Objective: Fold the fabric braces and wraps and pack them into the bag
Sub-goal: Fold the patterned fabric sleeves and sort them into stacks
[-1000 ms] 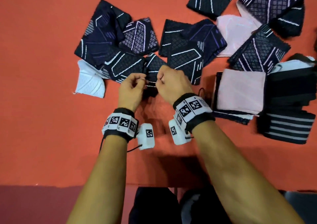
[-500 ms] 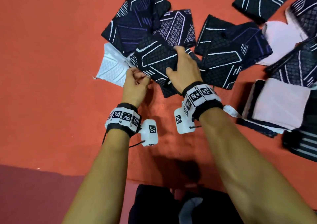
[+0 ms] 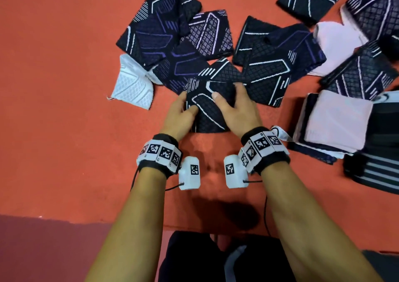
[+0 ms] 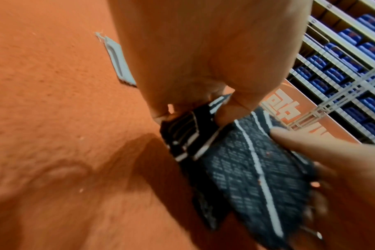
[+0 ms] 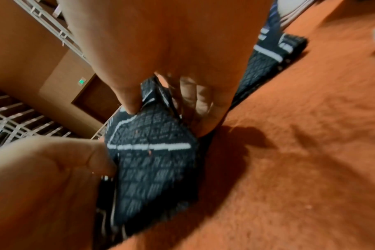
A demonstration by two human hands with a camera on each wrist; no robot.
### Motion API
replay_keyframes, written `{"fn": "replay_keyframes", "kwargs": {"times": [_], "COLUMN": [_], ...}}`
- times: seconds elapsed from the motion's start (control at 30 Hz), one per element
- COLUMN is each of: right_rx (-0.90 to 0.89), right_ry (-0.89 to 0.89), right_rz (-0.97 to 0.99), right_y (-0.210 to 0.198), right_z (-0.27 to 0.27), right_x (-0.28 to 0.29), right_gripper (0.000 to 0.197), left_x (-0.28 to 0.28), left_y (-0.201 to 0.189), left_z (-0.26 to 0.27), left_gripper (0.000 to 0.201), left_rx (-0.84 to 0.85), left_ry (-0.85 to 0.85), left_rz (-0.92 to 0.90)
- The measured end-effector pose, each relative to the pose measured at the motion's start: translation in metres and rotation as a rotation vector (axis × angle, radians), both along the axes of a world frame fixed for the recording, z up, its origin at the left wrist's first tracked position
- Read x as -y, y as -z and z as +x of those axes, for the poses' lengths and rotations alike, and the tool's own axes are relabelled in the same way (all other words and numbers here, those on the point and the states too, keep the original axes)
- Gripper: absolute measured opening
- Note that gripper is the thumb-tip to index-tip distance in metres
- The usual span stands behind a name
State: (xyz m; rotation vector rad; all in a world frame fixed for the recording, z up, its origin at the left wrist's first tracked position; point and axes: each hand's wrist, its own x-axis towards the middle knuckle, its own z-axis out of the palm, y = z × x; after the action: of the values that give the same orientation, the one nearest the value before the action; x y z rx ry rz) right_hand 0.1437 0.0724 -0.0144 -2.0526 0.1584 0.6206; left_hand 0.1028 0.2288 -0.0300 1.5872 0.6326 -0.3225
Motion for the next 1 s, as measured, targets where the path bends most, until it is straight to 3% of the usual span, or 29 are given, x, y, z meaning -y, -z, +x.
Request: {"fn": "replay_keyframes", "kwargs": {"times": [0.07,0.2,0.37,0.53,0.63,0.77,0.9,1.0], "right_rx": [0.022,-0.001,-0.153,-0.097,-0.098,-0.108,-0.114,-0.130], "right_ry": [0.056,0.041,0.006,0.044,0.119,0.185,0.131,0.105], "right_rz": [-0.034,-0.149,-0.346,-0.300,-0.223,-0.123,-0.121,-0.097], "right_y": [0.001,0.012,0.021,0.014,0.010,0.006,0.007,0.005], "right_z": [0.001,0.002,-0.008,-0.008,-0.007,-0.015,-0.026,-0.029], "right_x": [0.016,0.052,0.094,0.092,0.088,0.089,0.093,0.095], "right_gripper": [0.042,0.015,0.012,0.015,0.032,0.040,0.043,0.049], "left_x": [0.013,0.040,0.055,0.058,0.057,0.063,0.066,0.065], "left_y": [0.002,0.010,0.017,0.013,0.019,0.024,0.028,0.027], "left_z": [-0.004,-0.010,-0.018,-0.021,-0.023,-0.028,-0.032,-0.034], "left_gripper": [0.038,0.026,0.056,0.072,0.060,0.018,0.020,0.023], "left_rx": [-0.040,-0.067,-0.083,-0.054,-0.047,-0.061,-0.120,-0.117], "left_ry": [0.095,0.169,0.209,0.327,0.345,0.299,0.104,0.102], "left_rz": [-0.040,-0.011,-0.018,-0.035,0.016,0.084,0.021,0.072]}}
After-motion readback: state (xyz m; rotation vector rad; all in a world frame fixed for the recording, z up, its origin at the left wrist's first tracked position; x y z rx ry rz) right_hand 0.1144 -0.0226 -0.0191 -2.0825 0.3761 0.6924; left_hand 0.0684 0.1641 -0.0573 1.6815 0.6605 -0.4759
